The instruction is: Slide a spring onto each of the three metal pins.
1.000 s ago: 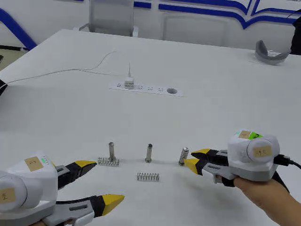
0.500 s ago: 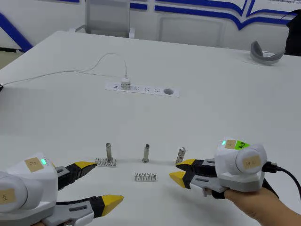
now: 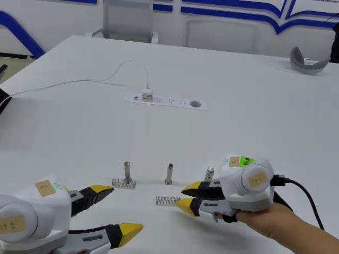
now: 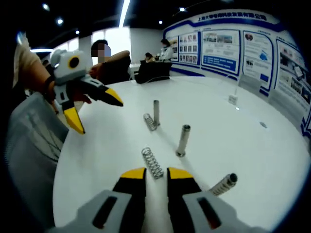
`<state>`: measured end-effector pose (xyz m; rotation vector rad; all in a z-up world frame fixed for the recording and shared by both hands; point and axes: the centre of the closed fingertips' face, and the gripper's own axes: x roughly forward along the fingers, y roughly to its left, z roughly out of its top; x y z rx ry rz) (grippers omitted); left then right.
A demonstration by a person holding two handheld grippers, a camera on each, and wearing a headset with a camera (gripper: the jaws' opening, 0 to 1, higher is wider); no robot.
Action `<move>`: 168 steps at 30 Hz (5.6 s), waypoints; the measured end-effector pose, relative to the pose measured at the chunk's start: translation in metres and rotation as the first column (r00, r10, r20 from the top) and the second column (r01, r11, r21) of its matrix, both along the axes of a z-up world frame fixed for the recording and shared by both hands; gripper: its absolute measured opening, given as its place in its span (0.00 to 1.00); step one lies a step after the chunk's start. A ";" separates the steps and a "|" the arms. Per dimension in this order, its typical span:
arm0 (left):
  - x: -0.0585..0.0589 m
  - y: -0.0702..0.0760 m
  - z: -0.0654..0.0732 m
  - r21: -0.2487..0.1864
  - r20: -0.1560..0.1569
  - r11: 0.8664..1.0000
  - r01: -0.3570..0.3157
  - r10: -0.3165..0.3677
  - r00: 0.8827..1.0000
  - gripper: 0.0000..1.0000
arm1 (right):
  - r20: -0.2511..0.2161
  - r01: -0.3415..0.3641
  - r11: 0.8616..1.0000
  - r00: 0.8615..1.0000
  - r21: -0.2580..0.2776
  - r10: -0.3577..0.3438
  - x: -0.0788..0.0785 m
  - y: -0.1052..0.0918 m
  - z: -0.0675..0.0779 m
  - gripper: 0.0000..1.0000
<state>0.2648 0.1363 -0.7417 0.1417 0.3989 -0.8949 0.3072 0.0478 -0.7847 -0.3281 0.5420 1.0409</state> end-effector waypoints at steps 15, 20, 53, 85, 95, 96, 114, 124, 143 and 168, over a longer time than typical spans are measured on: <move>-0.002 -0.001 -0.001 0.005 -0.003 1.000 0.001 -0.001 1.000 0.57 | -0.059 -0.057 0.998 0.997 -0.033 0.055 -0.006 0.006 -0.014 0.15; -0.002 -0.001 -0.002 0.007 -0.005 1.000 0.006 -0.006 1.000 0.57 | -0.069 -0.061 0.997 0.996 -0.038 0.058 -0.008 0.007 -0.016 0.14; -0.017 -0.035 -0.009 0.103 0.035 0.972 0.211 -0.215 0.976 0.45 | -0.067 -0.266 0.958 0.963 -0.110 0.260 -0.060 0.020 0.024 0.12; -0.041 -0.054 -0.023 0.216 0.051 0.898 0.383 -0.402 0.914 0.12 | -0.107 -0.386 0.902 0.922 -0.194 0.371 -0.088 0.028 0.036 0.12; -0.042 -0.055 -0.022 0.207 0.053 0.902 0.378 -0.396 0.917 0.11 | -0.065 -0.380 0.914 0.925 -0.143 0.374 -0.087 0.041 0.054 0.12; -0.042 -0.055 -0.021 0.205 0.055 0.903 0.377 -0.396 0.917 0.11 | -0.060 -0.379 0.915 0.925 -0.139 0.375 -0.087 0.043 0.056 0.12; -0.032 -0.055 -0.009 0.066 0.001 0.949 0.308 -0.309 0.951 0.11 | 0.013 -0.331 0.943 0.943 -0.037 0.332 -0.079 0.061 0.076 0.12; -0.030 -0.056 -0.004 0.028 0.002 0.957 0.288 -0.289 0.957 0.10 | 0.023 -0.301 0.954 0.953 -0.006 0.301 -0.076 0.062 0.077 0.12; -0.020 -0.046 0.002 0.005 0.018 0.975 0.224 -0.224 0.974 0.23 | 0.030 -0.266 0.963 0.964 0.036 0.265 -0.072 0.063 0.080 0.12; -0.009 -0.007 -0.003 -0.013 0.002 0.999 0.052 -0.052 0.999 0.64 | 0.056 -0.169 0.984 0.984 0.051 0.166 -0.045 0.038 0.088 0.12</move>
